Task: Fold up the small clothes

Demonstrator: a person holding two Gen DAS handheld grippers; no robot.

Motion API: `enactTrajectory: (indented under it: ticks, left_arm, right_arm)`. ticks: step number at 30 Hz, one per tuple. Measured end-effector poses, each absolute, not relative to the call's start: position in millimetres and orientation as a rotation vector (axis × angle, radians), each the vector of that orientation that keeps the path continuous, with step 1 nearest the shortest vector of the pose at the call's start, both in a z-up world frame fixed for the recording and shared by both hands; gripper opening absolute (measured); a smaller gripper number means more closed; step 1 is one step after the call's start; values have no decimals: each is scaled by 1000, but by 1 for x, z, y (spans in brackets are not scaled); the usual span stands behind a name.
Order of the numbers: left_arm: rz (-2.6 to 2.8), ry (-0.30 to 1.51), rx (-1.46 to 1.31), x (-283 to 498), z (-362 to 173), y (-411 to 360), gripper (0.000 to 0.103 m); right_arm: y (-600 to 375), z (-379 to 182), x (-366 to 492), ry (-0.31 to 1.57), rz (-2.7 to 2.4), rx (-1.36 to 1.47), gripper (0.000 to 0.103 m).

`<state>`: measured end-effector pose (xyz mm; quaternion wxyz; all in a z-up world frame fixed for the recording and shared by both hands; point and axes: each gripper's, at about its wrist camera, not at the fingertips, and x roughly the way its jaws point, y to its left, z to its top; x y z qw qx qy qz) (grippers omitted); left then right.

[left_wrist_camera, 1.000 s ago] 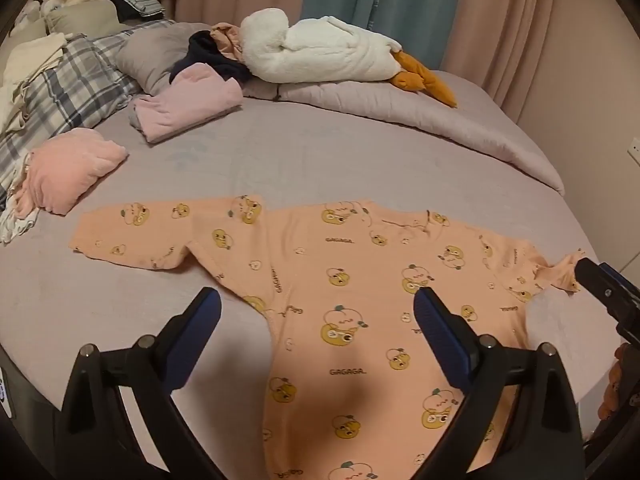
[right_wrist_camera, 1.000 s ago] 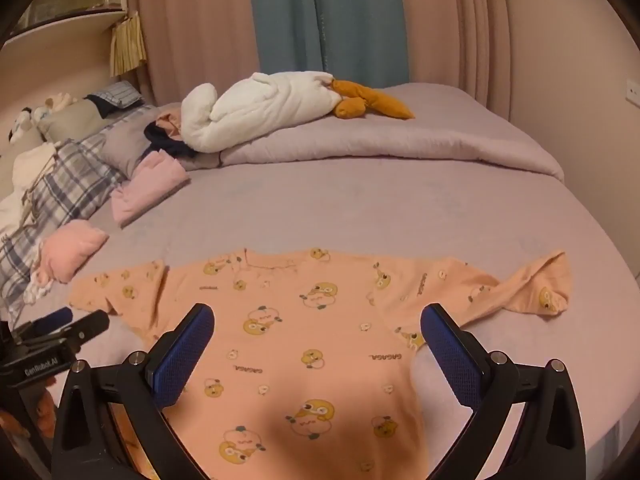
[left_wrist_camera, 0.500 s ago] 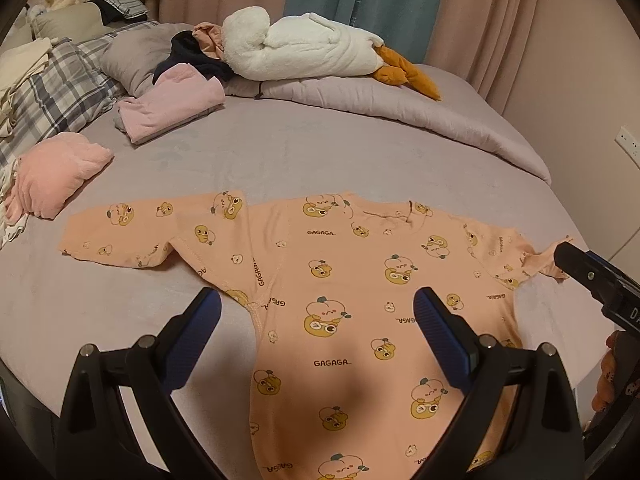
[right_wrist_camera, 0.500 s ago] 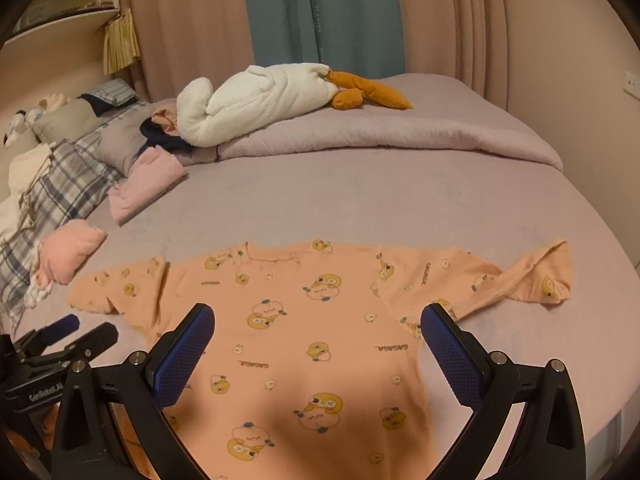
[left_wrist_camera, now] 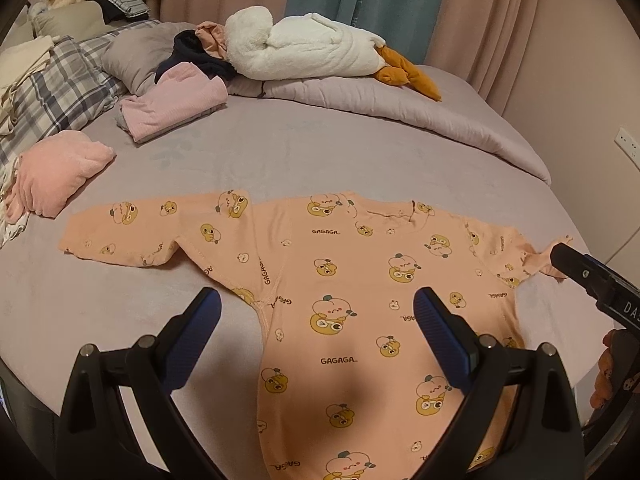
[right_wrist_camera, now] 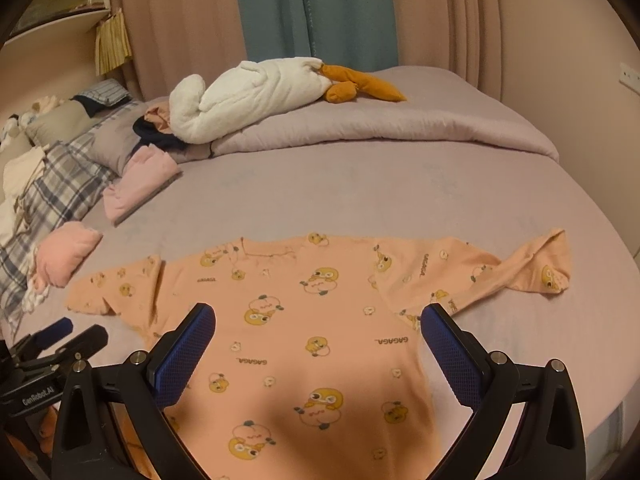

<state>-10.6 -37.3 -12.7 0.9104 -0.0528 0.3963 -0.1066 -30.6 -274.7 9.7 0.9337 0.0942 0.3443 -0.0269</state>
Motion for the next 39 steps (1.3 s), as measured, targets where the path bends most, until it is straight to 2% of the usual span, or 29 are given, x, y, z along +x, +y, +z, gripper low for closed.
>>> enactTrajectory:
  ticks: [39]
  left_arm:
    - [-295, 873, -119, -6, -17, -54, 97]
  right_arm:
    - [-303, -1, -41, 719, -105, 279, 102]
